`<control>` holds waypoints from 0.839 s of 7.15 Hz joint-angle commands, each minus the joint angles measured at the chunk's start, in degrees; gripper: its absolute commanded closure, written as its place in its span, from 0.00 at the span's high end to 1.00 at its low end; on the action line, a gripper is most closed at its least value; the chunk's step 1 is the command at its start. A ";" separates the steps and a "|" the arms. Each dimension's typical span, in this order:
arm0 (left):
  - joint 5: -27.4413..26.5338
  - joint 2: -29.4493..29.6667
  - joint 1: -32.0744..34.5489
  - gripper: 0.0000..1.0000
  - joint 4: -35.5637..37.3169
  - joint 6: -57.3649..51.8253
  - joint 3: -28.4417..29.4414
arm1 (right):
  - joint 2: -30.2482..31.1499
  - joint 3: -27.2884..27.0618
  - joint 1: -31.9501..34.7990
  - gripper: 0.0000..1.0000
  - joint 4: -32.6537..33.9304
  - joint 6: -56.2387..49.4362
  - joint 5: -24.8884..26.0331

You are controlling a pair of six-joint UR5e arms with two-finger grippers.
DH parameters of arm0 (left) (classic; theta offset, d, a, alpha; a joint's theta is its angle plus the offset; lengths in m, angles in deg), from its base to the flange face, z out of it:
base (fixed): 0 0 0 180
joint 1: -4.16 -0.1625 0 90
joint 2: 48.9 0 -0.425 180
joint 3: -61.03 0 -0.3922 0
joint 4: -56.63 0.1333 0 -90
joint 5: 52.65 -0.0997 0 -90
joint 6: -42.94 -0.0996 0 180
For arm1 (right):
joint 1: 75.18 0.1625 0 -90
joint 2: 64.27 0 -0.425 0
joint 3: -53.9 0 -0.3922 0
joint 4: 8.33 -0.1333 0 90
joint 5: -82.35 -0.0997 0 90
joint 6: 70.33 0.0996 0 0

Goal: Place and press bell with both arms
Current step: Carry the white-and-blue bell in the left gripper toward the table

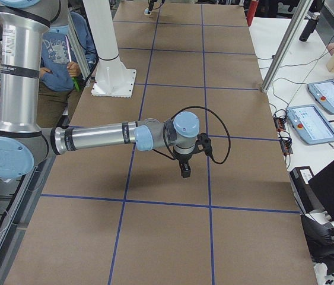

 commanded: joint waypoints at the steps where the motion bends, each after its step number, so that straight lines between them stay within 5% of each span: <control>1: 0.00 0.00 -0.12 0.66 -0.03 0.09 0.00 | 0.58 -0.36 0.00 1.00 -0.02 0.00 -0.17; 3: 0.26 0.00 -0.21 0.15 -0.47 0.00 0.00 | 0.59 -0.62 0.00 1.00 -0.02 0.09 -0.17; 4: 0.78 -0.09 -0.38 0.00 -3.17 -0.70 -0.08 | 0.59 -0.80 0.00 1.00 -0.02 0.17 -0.17; 6: 5.58 -0.88 -0.47 0.00 -4.60 -0.27 -2.96 | 0.50 -0.98 0.00 1.00 -0.11 0.26 -0.17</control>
